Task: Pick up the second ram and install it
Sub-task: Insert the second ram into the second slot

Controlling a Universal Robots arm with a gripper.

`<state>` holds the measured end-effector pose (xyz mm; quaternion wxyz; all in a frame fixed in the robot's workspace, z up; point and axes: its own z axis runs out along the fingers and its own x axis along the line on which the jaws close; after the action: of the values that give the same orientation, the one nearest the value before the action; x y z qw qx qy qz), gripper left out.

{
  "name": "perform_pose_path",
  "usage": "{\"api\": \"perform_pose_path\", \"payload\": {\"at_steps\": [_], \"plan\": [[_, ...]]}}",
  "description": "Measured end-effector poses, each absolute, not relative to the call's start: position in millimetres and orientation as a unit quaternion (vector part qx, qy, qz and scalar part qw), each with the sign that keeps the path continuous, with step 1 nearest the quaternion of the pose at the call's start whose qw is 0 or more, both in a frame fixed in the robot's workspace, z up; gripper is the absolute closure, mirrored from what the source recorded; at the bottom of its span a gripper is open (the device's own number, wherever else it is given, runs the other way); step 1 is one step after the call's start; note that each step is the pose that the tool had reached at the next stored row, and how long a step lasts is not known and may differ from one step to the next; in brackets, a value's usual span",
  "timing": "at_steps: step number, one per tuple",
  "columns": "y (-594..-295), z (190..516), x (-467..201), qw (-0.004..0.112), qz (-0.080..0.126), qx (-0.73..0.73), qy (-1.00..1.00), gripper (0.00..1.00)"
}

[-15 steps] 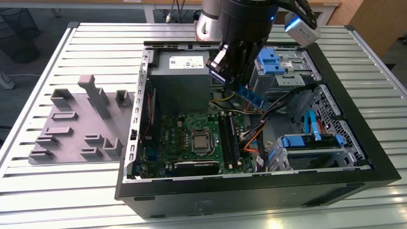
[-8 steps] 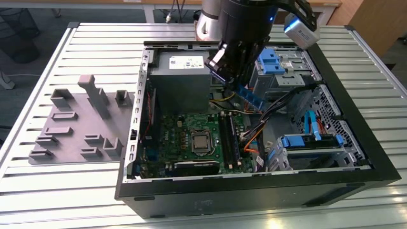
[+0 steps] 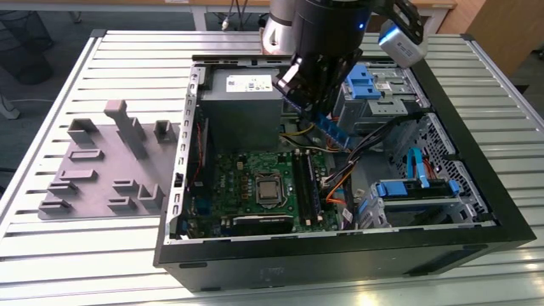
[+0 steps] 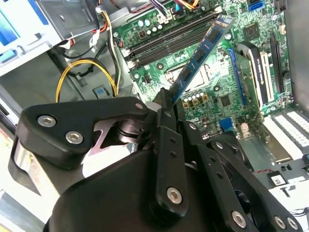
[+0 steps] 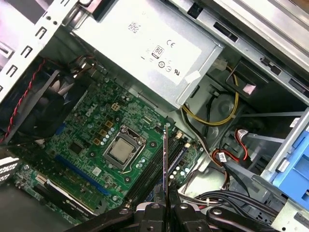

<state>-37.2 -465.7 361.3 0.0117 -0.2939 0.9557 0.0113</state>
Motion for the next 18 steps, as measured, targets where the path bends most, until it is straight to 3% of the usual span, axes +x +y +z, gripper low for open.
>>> {"api": "perform_pose_path", "payload": {"at_steps": [18], "plan": [[-465.7,360.8,-37.2,0.012,0.011,-0.244,0.970,0.86]]}}
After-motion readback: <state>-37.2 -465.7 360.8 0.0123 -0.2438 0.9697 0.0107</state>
